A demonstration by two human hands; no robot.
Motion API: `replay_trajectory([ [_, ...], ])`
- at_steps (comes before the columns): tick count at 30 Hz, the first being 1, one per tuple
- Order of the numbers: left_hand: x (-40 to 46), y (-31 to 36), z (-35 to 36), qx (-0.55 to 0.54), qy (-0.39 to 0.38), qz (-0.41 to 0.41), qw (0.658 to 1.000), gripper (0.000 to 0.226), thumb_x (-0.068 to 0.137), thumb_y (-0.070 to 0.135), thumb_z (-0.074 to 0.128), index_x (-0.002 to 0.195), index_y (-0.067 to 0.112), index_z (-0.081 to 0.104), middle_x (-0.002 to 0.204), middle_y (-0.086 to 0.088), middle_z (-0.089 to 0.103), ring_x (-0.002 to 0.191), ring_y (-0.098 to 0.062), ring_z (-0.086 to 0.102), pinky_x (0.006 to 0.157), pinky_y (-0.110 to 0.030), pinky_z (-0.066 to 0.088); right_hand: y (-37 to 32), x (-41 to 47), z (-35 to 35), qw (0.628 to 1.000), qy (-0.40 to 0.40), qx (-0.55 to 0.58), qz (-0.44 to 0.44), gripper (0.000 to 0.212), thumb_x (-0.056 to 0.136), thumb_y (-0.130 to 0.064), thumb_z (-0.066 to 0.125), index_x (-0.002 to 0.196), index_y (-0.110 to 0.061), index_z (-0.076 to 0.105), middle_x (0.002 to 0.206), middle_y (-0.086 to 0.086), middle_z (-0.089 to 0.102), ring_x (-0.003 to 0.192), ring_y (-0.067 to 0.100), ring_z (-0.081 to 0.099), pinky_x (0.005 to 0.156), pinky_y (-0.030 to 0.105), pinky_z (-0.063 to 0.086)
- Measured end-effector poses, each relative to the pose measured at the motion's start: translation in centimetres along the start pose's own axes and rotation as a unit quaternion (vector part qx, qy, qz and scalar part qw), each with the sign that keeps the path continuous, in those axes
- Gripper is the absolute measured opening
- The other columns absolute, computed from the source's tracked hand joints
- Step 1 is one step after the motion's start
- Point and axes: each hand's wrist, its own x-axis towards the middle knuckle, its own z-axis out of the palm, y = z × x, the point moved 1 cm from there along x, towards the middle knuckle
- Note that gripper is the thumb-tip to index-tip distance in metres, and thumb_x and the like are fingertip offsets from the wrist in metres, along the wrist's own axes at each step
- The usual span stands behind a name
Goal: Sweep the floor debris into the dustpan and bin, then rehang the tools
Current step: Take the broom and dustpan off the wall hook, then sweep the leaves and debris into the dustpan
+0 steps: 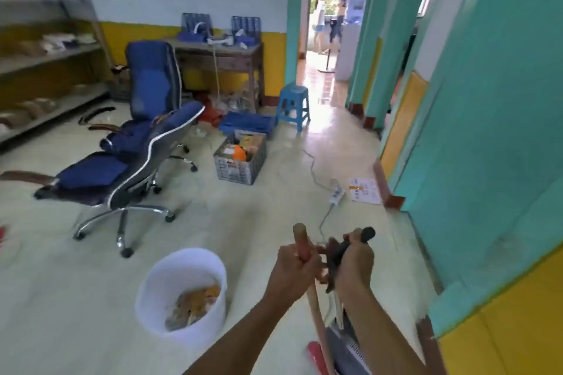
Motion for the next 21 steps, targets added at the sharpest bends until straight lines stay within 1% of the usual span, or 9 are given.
replay_trajectory([
  [2, -2.5, -2.2, -4.9, -0.06, 0.068, -0.045, 0.995, 0.027, 0.082, 0.012, 0.057, 0.061, 0.022, 0.07, 0.069, -0.016, 0.074, 0.063, -0.035, 0.071, 0.062, -0.044, 0.062, -0.2, 0.2, 1.2, 1.0, 0.012, -0.014, -0.018, 0.038, 0.103, -0.039, 0.043, 0.076, -0.015, 0.054, 0.072, 0.009, 0.065, 0.049, 0.017, 0.066, 0.046, 0.028, 0.049],
  [5, -6.4, -5.0, -10.8, -0.077, 0.164, -0.107, 0.978, 0.021, 0.089, 0.011, 0.059, 0.072, 0.007, 0.069, 0.08, -0.019, 0.074, 0.07, -0.03, 0.071, 0.072, -0.044, 0.06, 0.5, 0.3, 3.5, 0.999, -0.021, -0.036, 0.007, 0.036, 0.101, -0.036, 0.047, 0.072, -0.015, 0.051, 0.069, 0.004, 0.051, 0.041, 0.014, 0.055, 0.042, 0.024, 0.044],
  [8, -10.2, -5.7, -13.0, 0.143, 0.186, -0.144, 0.961, 0.044, 0.08, 0.049, 0.044, 0.092, 0.013, 0.065, 0.094, -0.005, 0.069, 0.084, -0.019, 0.065, 0.071, -0.032, 0.049, 4.3, -2.1, 7.0, 0.978, -0.143, -0.152, 0.015, 0.034, 0.101, -0.034, 0.046, 0.073, -0.017, 0.054, 0.066, 0.0, 0.048, 0.03, 0.007, 0.039, 0.034, 0.015, 0.032],
  [10, -12.9, -6.1, -13.8, 0.32, 0.184, -0.185, 0.911, 0.058, 0.075, 0.058, 0.03, 0.105, 0.016, 0.056, 0.105, -0.005, 0.06, 0.094, -0.026, 0.06, 0.074, -0.039, 0.048, 7.4, -5.2, 9.0, 0.943, -0.234, -0.235, 0.01, 0.03, 0.101, -0.032, 0.045, 0.075, -0.018, 0.054, 0.062, -0.002, 0.045, 0.027, 0.006, 0.032, 0.032, 0.014, 0.026],
  [12, -15.8, -7.2, -15.1, 0.366, 0.183, -0.257, 0.876, 0.06, 0.073, 0.059, 0.029, 0.107, 0.021, 0.06, 0.109, -0.006, 0.065, 0.1, -0.031, 0.063, 0.078, -0.036, 0.045, 10.2, -8.2, 10.7, 0.905, -0.31, -0.29, 0.024, 0.028, 0.099, -0.027, 0.046, 0.071, -0.02, 0.048, 0.057, -0.003, 0.04, 0.028, 0.008, 0.028, 0.033, 0.017, 0.025],
  [14, -19.0, -8.7, -16.8, 0.314, 0.176, -0.35, 0.865, 0.05, 0.073, 0.055, 0.037, 0.099, 0.022, 0.064, 0.1, -0.004, 0.074, 0.092, -0.028, 0.069, 0.081, -0.028, 0.047, 12.7, -10.9, 11.9, 0.871, -0.367, -0.321, 0.051, 0.029, 0.095, -0.023, 0.05, 0.068, -0.022, 0.041, 0.05, -0.006, 0.039, 0.029, 0.008, 0.028, 0.034, 0.016, 0.026],
  [17, -24.5, -10.2, -19.0, 0.073, 0.223, -0.404, 0.884, 0.024, 0.084, 0.036, 0.05, 0.08, 0.014, 0.06, 0.079, -0.013, 0.077, 0.076, -0.03, 0.075, 0.08, -0.046, 0.061, 15.8, -14.7, 13.2, 0.808, -0.443, -0.381, 0.078, 0.033, 0.093, -0.021, 0.053, 0.063, -0.022, 0.04, 0.041, -0.01, 0.037, 0.028, 0.007, 0.029, 0.032, 0.016, 0.028],
  [19, -28.7, -10.7, -20.3, -0.067, 0.293, -0.392, 0.869, 0.014, 0.093, 0.02, 0.054, 0.089, 0.009, 0.062, 0.088, -0.017, 0.075, 0.084, -0.033, 0.076, 0.077, -0.049, 0.062, 17.6, -17.4, 13.6, 0.765, -0.481, -0.419, 0.086, 0.036, 0.093, -0.02, 0.052, 0.06, -0.022, 0.039, 0.04, -0.011, 0.034, 0.029, 0.007, 0.026, 0.029, 0.017, 0.024],
  [21, -33.1, -10.8, -21.9, -0.148, 0.339, -0.381, 0.848, 0.02, 0.088, 0.006, 0.06, 0.107, 0.001, 0.063, 0.108, -0.026, 0.071, 0.095, -0.034, 0.073, 0.086, -0.049, 0.06, 19.4, -20.2, 14.0, 0.734, -0.504, -0.447, 0.086, 0.036, 0.092, -0.019, 0.051, 0.059, -0.022, 0.038, 0.042, -0.01, 0.031, 0.031, 0.007, 0.022, 0.029, 0.018, 0.02],
])
